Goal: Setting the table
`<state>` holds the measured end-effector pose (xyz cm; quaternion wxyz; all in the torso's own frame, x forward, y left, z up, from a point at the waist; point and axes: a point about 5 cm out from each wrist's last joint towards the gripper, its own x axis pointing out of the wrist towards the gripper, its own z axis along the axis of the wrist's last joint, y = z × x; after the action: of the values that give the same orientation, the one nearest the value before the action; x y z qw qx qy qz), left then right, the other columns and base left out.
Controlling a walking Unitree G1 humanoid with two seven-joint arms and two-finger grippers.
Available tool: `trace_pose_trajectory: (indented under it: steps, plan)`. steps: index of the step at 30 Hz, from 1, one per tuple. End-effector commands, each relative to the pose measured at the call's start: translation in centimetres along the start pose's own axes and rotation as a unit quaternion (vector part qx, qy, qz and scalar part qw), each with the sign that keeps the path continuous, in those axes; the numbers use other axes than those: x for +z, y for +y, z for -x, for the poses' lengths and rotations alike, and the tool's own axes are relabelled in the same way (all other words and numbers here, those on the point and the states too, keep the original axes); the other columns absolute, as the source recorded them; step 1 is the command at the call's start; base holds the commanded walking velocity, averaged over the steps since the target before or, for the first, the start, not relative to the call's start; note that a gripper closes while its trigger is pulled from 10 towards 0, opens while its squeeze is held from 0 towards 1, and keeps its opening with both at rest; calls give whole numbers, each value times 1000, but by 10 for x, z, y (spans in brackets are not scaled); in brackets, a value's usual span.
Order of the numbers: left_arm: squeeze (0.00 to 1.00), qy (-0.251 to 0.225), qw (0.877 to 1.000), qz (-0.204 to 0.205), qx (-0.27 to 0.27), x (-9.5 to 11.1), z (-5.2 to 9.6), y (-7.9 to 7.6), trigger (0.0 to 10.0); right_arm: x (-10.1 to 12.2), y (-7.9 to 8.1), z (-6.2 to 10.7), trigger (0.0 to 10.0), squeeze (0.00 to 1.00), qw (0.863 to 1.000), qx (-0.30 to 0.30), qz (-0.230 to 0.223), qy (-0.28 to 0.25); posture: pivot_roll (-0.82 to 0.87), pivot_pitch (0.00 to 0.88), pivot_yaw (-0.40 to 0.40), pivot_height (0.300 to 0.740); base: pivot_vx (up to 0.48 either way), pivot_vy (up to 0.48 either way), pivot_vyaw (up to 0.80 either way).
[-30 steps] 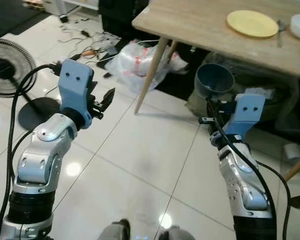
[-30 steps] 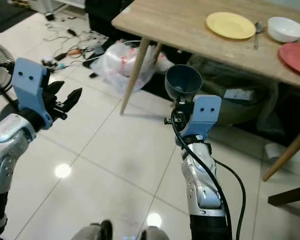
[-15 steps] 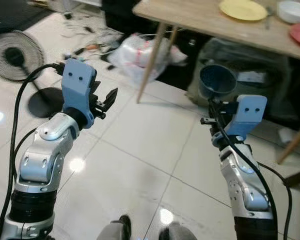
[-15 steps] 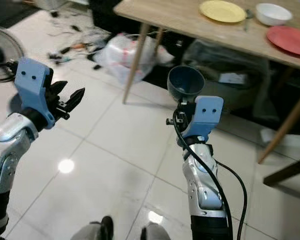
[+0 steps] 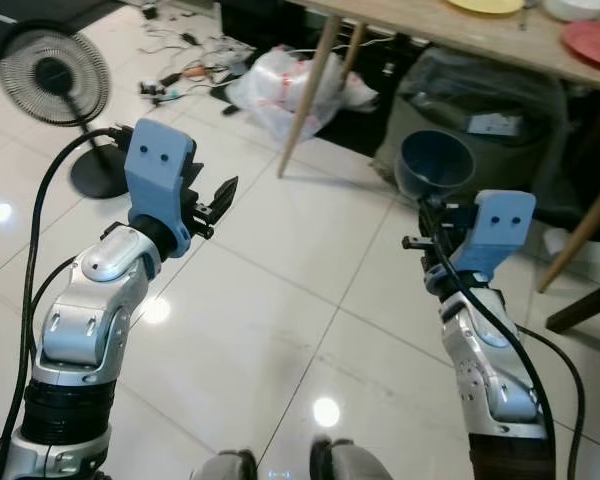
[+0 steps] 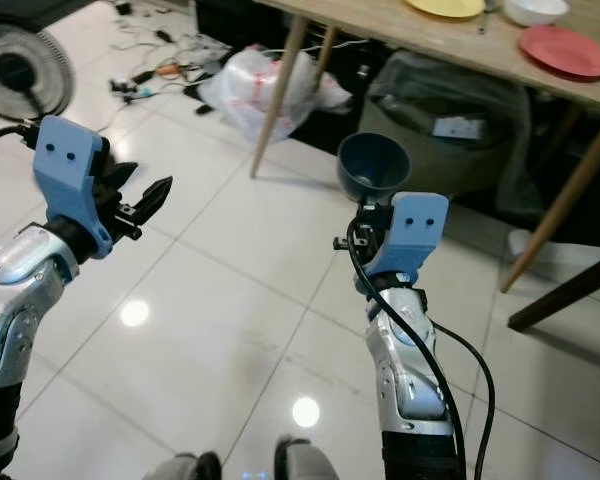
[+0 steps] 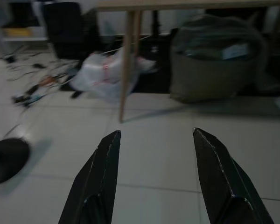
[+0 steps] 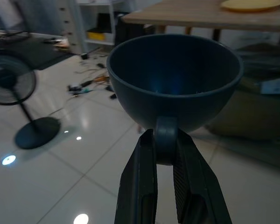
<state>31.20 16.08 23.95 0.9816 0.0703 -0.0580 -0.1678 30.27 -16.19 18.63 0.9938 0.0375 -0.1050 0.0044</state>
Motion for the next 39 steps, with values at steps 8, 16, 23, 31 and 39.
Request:
trace_pose_trajectory:
  steps: [8,16,23,31,39]
  plan:
    - [20,8,1000,7,-2,-4,-1,-2,10000,-1,-5,2,10000,0,1000,-9,0,1,-28,91,76,740,0,0,0]
    - [12,9,1000,7,-4,-4,-3,-3,10000,-2,-5,1,10000,0,1000,-9,-3,2,-28,84,79,740,0,0,-200]
    - [12,9,1000,5,-4,-4,-3,-2,10000,-2,-5,1,10000,0,1000,-10,-6,3,-26,79,80,740,0,0,-800]
    - [16,9,1000,3,-5,-4,-4,-3,10000,-2,-6,1,10000,0,1000,-13,-10,4,-26,80,84,740,0,0,-800]
    - [4,9,1000,10,-4,-4,-4,-4,10000,5,-15,-1,10000,0,999,-30,-22,-7,-26,80,85,740,0,0,-800]
